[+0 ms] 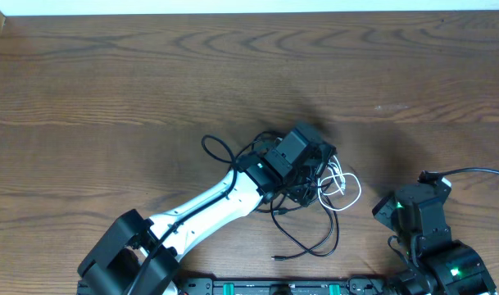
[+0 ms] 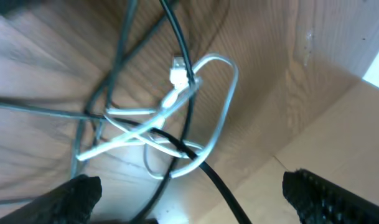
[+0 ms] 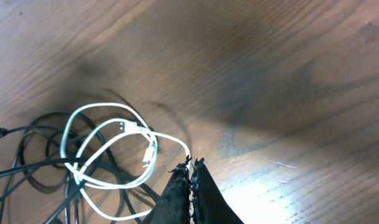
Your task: Untangle cables
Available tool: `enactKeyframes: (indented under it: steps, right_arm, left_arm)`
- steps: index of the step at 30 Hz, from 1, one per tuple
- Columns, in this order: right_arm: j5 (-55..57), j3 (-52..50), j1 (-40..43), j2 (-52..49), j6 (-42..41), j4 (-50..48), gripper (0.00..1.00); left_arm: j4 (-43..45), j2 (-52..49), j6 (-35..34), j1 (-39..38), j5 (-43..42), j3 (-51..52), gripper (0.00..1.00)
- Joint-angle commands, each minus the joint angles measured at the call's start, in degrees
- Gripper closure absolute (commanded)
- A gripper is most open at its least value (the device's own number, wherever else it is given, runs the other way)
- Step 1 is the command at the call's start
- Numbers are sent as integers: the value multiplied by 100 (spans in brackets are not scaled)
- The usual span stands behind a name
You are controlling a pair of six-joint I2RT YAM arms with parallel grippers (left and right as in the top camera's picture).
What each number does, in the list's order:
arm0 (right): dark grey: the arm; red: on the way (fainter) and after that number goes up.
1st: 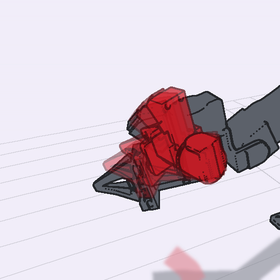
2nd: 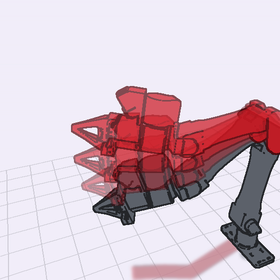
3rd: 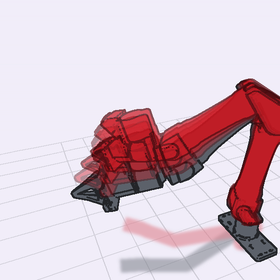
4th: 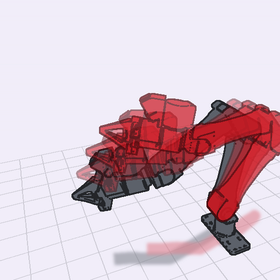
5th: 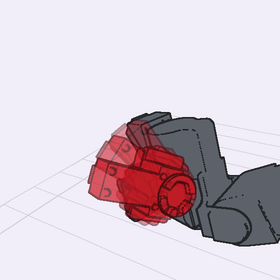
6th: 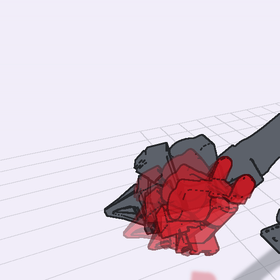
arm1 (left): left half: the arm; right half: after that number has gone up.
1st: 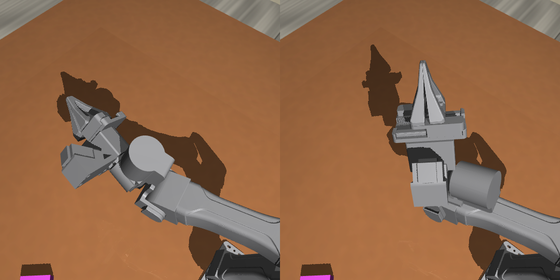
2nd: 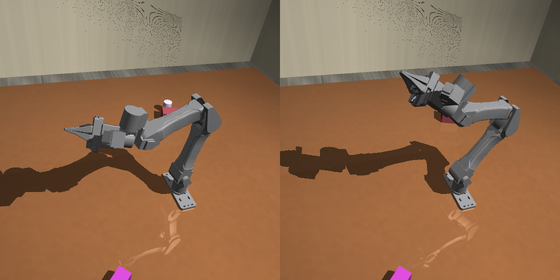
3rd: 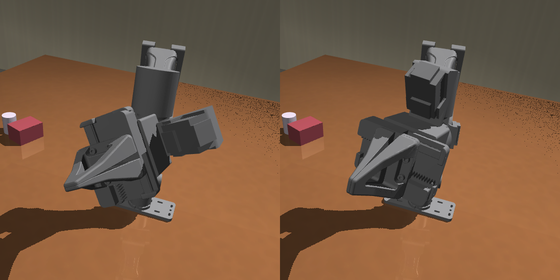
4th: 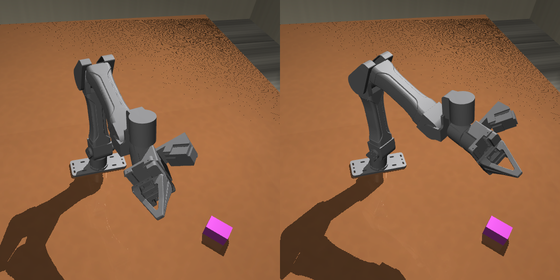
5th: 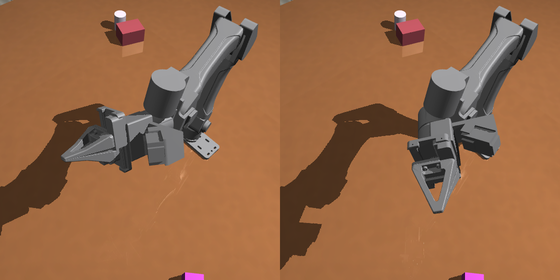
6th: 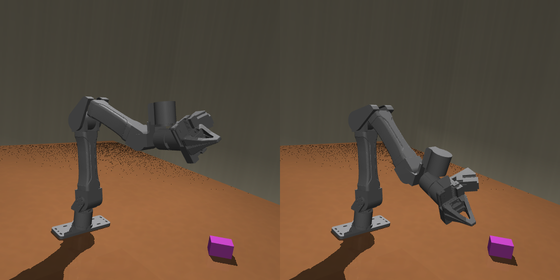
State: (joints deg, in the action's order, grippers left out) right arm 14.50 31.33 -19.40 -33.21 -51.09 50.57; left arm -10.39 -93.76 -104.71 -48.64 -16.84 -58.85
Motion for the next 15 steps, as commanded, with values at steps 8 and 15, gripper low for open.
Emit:
enactKeyframes:
  steps: [8, 15]
  right_arm:
    - [-28, 81, 46, 31, -9, 450, 98]
    - [-24, 81, 46, 31, -9, 404, 94]
  left_arm:
    - [968, 109, 2577, 1502, -861, -85, 0]
    - [-7, 111, 4572, 2162, -1600, -144, 0]
